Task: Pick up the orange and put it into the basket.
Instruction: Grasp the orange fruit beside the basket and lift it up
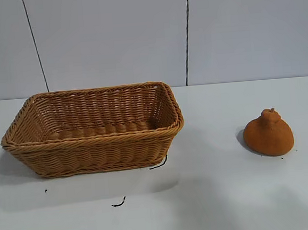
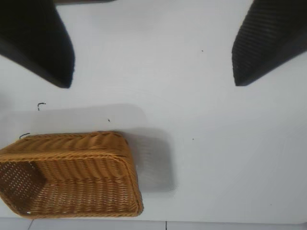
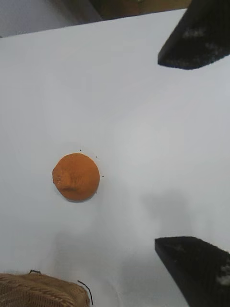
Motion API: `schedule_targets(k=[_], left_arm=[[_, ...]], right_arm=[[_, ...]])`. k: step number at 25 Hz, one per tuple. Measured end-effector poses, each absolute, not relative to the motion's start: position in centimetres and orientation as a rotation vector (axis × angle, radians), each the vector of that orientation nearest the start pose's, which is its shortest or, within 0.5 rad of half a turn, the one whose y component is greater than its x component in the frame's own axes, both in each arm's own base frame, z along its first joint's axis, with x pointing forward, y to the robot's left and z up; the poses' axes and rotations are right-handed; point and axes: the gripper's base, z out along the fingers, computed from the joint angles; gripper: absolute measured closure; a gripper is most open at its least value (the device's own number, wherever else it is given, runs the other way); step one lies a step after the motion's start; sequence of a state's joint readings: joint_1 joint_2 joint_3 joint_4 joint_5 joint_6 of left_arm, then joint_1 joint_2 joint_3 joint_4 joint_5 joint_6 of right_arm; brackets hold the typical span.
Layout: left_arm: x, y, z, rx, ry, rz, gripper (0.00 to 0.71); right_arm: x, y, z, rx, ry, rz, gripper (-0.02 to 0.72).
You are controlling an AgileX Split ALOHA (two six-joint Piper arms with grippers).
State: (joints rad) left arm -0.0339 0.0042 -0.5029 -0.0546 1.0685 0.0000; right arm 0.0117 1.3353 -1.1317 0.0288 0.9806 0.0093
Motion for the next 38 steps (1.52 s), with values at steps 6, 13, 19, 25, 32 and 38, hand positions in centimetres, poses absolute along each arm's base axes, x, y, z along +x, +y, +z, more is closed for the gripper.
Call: schedule_targets(k=[6,13,19,25,32,38], left_arm=[[-0.5,-0.4,27.8,0.038,2.053,-0.087,0.071],[-0.5,-0.4,27.7,0.038,2.054,-0.087,0.071],[-0.5,-0.4,27.7,0.038,2.054,-0.087,0.071],[-0.5,-0.4,27.7,0.038,2.054,-0.087,0.071],[-0.5,-0.4,27.7,0.038,2.054,-0.087,0.071],[-0.5,-0.4,27.7,0.038,2.054,-0.087,0.071]], right_arm=[[33.5,0.7,28.8,0.017,2.749,0.053,0.027],[37.7,2.3,25.0,-0.045,2.827,0.12,0.027],[39.0,4.0,20.7,-0.065,2.927,0.139,0.027],[40.1,3.9,16.2,-0.067,2.997,0.097,0.027],[41.0,4.0,11.8,-0.04,3.023,0.091,0.027],[41.1,4.0,11.2,-0.035,3.031,0.091,0.169]])
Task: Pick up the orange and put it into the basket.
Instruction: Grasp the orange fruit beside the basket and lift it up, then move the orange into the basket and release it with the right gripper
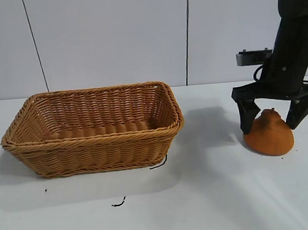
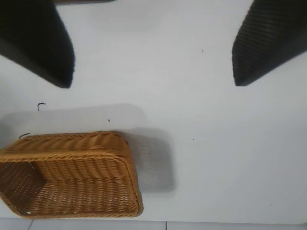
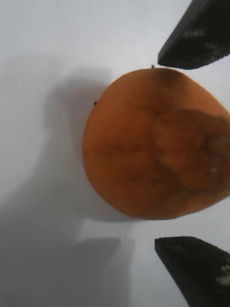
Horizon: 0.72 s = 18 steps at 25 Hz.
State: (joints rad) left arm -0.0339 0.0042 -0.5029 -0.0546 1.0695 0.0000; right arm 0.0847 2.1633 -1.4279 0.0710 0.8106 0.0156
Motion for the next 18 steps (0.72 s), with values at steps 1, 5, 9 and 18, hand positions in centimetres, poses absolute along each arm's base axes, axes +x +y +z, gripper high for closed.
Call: schedule_targets(k=[1,5,9,18], left_arm=[[-0.5,-0.4,27.7,0.038,2.054,-0.087,0.071],[-0.5,-0.4,27.7,0.038,2.054,-0.087,0.071],[-0.5,-0.4,27.7,0.038,2.054,-0.087,0.071],[-0.5,-0.4,27.7,0.038,2.054,-0.087,0.071]], right_arm=[[41.1,4.0,11.2,-0.035,3.032,0.091,0.25],[41.0,4.0,12.3,-0.034,3.031,0.095,0.606],[40.8,4.0,14.5,-0.042,2.996,0.099,0.606],[41.7,4.1,24.2,-0.061,2.807,0.121,0.606]])
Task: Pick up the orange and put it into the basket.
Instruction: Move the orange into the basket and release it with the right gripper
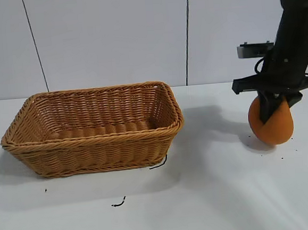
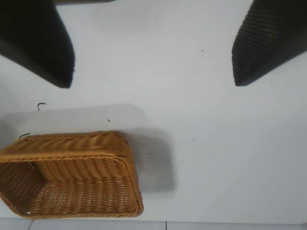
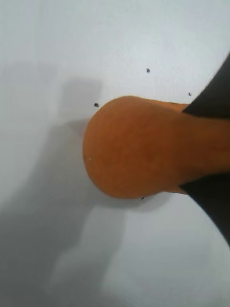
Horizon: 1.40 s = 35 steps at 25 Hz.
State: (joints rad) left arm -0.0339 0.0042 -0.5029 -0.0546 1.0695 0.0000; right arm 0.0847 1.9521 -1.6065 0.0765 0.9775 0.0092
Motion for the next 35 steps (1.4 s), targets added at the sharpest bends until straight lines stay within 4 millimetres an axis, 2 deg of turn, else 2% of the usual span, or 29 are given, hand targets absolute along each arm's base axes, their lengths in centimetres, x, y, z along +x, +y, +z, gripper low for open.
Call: schedule_targets(k=[5,8,11,14,20,21,22,25,29,32,35], left_arm=[[-0.5,-0.4,27.7,0.038,2.054,-0.087,0.071],[-0.5,-0.4,27.7,0.038,2.054,-0.087,0.071],[-0.5,-0.4,27.7,0.038,2.054,-0.087,0.071],[-0.5,-0.4,27.7,0.038,2.054,-0.087,0.071],[-0.5,-0.4,27.7,0.038,2.054,-0.087,0.071],[-0.5,-0.4,27.7,0.038,2.054,-0.087,0.071],[-0.5,-0.4,27.7,0.038,2.054,-0.087,0.071],[-0.5,-0.4,27.8,0.038,2.053,-0.087,0.071],[-0.5,-0.4,27.8,0.038,2.053,-0.087,0.071],[-0.5,-0.4,27.8,0.038,2.053,-0.087,0.071],[-0.5,-0.4,27.8,0.038,2.053,-0.087,0.071]], right_arm=[[42.8,4.5,28.1,-0.05,2.708,0.179,0.606],[43.2,4.9,29.5,-0.038,2.662,0.234,0.606],[43.1,6.3,30.0,-0.073,2.646,0.256,0.606],[42.7,8.6,30.1,-0.143,2.643,0.278,0.606],[41.4,15.0,30.3,-0.326,2.581,0.337,0.606],[41.4,15.0,30.3,-0.326,2.581,0.337,0.606],[40.8,17.3,30.5,-0.389,2.547,0.36,0.606],[39.7,20.8,30.7,-0.477,2.473,0.397,0.606],[38.5,25.1,29.4,-0.586,2.431,0.438,0.606],[38.3,27.6,26.7,-0.651,2.442,0.434,0.606],[38.8,29.2,23.6,-0.682,2.445,0.414,0.606]])
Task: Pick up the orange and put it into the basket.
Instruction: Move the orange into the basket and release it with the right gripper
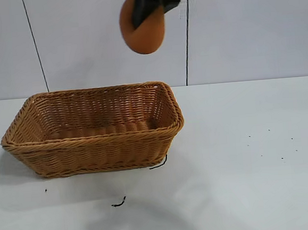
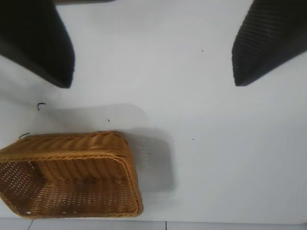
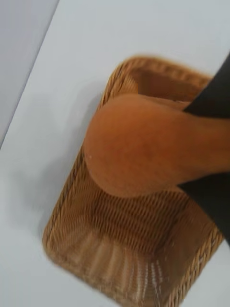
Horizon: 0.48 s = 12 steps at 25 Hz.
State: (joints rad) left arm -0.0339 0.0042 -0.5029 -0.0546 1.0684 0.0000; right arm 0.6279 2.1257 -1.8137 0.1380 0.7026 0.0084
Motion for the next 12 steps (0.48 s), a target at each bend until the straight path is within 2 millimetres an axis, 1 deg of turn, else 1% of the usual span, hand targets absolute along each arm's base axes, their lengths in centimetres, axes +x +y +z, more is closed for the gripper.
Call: schedule_targets(k=[4,7,11,12], left_arm=[[-0.5,-0.4,27.8,0.038,2.053,-0.087,0.071],[-0.5,-0.4,27.8,0.038,2.053,-0.087,0.071],[-0.5,-0.4,27.8,0.038,2.053,-0.087,0.071],[-0.5,-0.4,27.8,0.038,2.053,-0.087,0.071]], right_arm=[[39.9,29.7,19.7,-0.699,2.467,0.37,0.606],[40.2,29.8,17.9,-0.715,2.484,0.343,0.606],[40.3,29.9,17.5,-0.718,2.488,0.338,0.602],[40.3,29.9,17.5,-0.718,2.488,0.338,0.577]])
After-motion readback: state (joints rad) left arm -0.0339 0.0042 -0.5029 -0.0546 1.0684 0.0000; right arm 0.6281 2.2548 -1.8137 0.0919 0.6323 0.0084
